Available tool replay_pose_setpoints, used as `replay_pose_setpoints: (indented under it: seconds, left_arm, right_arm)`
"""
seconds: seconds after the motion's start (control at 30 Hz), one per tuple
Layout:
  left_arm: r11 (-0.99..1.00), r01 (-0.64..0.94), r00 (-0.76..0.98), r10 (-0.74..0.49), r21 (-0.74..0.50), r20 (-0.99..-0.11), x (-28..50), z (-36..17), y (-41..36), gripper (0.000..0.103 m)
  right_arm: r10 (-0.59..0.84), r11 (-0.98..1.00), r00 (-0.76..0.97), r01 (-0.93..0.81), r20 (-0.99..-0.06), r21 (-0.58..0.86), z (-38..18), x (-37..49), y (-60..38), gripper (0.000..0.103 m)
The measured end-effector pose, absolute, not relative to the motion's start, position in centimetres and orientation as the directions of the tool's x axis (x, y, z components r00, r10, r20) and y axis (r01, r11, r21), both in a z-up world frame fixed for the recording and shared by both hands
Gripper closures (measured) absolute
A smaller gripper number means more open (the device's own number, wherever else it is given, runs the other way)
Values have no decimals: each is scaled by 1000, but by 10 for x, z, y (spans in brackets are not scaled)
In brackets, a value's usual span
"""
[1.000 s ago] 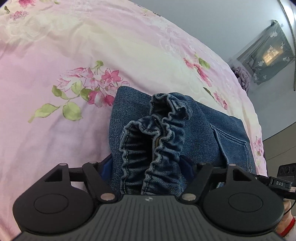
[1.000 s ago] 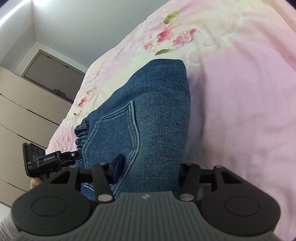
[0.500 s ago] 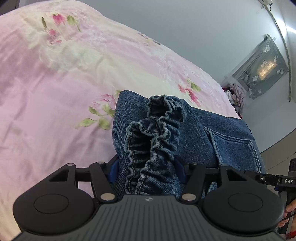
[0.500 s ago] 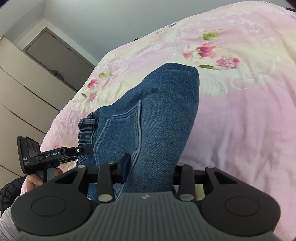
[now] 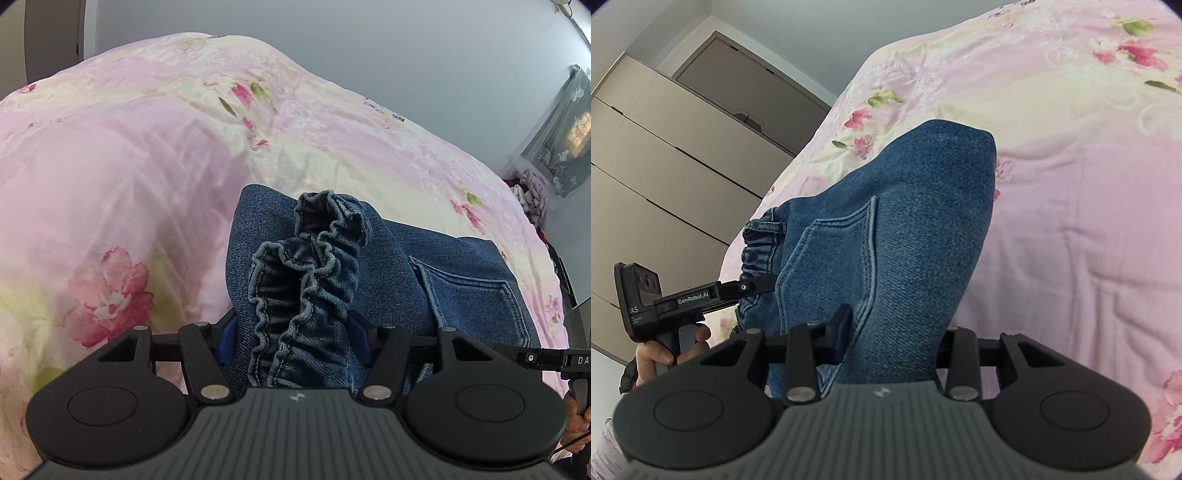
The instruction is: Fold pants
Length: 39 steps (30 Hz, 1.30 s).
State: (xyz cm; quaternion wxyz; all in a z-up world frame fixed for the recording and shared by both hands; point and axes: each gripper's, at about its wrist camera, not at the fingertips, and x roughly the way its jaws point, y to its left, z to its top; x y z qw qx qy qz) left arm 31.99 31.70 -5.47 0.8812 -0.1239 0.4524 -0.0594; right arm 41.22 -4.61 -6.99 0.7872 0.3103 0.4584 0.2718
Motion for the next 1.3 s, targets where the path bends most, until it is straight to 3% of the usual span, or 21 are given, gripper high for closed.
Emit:
replay_pose_setpoints:
  seconds: [0.3, 0.6, 0.67, 0.8, 1.0, 1.17, 1.3]
  left_arm:
    - [967, -30, 511, -201, -252, -836, 352, -141, 338, 34]
    - [975, -28, 476, -181, -221, -861, 362, -155, 337, 25]
    - [971, -55, 479, -179, -232, -860, 362, -153, 337, 23]
    - [977, -96, 500, -116, -188, -858, 351, -138, 331, 16]
    - [997, -58, 620, 71, 45, -781, 309, -71, 286, 21]
    - [973, -17, 706, 175, 232, -686, 263, -12, 222, 21]
    - [973, -46, 761, 179, 224, -624, 227, 28, 181, 21]
  right_arm:
    - [705, 677, 353, -78, -614, 732, -153, 455, -18, 70]
    - [720, 668, 316, -71, -618, 741, -179, 459, -21, 63]
    - [704, 689, 315, -83, -637, 720, -171, 458, -20, 59]
    - [640, 755, 335, -105, -692, 647, -153, 451, -15, 38]
    - [505, 860, 435, -186, -745, 475, -92, 411, -23, 24]
    - [413, 909, 576, -301, -705, 288, -16, 360, -25, 17]
    - [372, 924, 698, -340, -613, 174, 41, 312, -28, 7]
